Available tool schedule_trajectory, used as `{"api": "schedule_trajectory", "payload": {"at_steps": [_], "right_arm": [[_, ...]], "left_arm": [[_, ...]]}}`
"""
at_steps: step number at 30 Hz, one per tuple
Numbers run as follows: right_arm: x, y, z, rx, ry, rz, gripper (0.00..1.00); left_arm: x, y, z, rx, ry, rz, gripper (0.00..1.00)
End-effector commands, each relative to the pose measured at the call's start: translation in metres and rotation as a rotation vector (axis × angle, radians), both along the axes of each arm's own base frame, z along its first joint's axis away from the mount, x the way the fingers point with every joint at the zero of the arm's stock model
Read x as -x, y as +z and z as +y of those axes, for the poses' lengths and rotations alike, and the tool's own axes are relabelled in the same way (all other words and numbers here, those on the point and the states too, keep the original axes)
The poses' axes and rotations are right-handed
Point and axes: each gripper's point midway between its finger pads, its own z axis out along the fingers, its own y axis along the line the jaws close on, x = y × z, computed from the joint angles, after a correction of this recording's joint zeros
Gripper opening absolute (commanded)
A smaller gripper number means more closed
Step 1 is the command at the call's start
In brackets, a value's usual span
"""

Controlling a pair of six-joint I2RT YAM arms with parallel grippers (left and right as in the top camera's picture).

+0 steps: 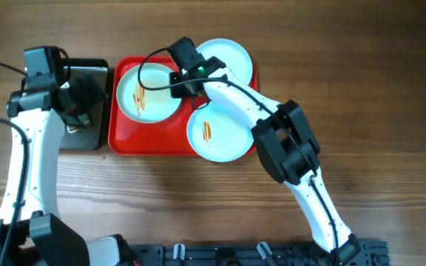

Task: Clean dirty plates on tray and stack at the side
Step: 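Grasp the green sponge with the left gripper, lift from water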

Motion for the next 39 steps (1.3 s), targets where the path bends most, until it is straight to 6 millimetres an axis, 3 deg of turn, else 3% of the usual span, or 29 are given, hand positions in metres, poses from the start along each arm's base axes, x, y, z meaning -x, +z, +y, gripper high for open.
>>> {"api": "schedule_trajectory", "payload": {"at_steps": [1, 5, 9, 13, 15, 18, 20, 31, 32, 33, 39], "right_arm": [[0.027, -0.031, -0.009, 0.049, 0.014, 0.128, 0.04], [0.034, -0.028, -0.010, 0.047, 0.033, 0.156, 0.04], [0.034, -0.028, -0.009, 0.050, 0.056, 0.147, 0.04], [0.032, -0.027, -0.009, 0.050, 0.057, 0.138, 0.05], [0.032, -0.028, -0.009, 0.051, 0.061, 0.136, 0.05], [0.031, -0.027, -0.008, 0.051, 0.077, 0.125, 0.05], [0.031, -0.027, -0.008, 0.051, 0.077, 0.124, 0.04], [0.029, -0.026, -0.006, 0.044, 0.077, 0.116, 0.04], [0.029, -0.026, -0.006, 0.044, 0.078, 0.116, 0.05], [0.029, -0.026, -0.006, 0.044, 0.078, 0.116, 0.04], [0.026, -0.025, -0.004, 0.035, 0.079, 0.105, 0.05]], "left_arm": [[0.007, -0.007, 0.014, -0.004, 0.053, 0.024, 1.00], [0.015, -0.036, 0.014, 0.012, 0.060, 0.094, 1.00], [-0.006, -0.075, 0.045, -0.068, 0.087, 0.126, 1.00], [-0.025, -0.109, 0.064, -0.086, 0.067, 0.125, 0.99], [-0.033, -0.125, 0.063, -0.085, 0.023, 0.128, 0.94], [-0.036, -0.145, 0.062, -0.066, 0.016, 0.145, 0.75], [-0.036, -0.147, 0.061, -0.062, 0.019, 0.147, 0.65], [-0.040, -0.144, 0.059, -0.048, 0.011, 0.125, 0.43], [-0.041, -0.143, 0.059, -0.049, 0.011, 0.122, 0.28], [-0.041, -0.141, 0.059, -0.050, 0.011, 0.119, 0.04], [-0.041, -0.123, 0.053, -0.025, 0.002, 0.097, 0.04]]}}
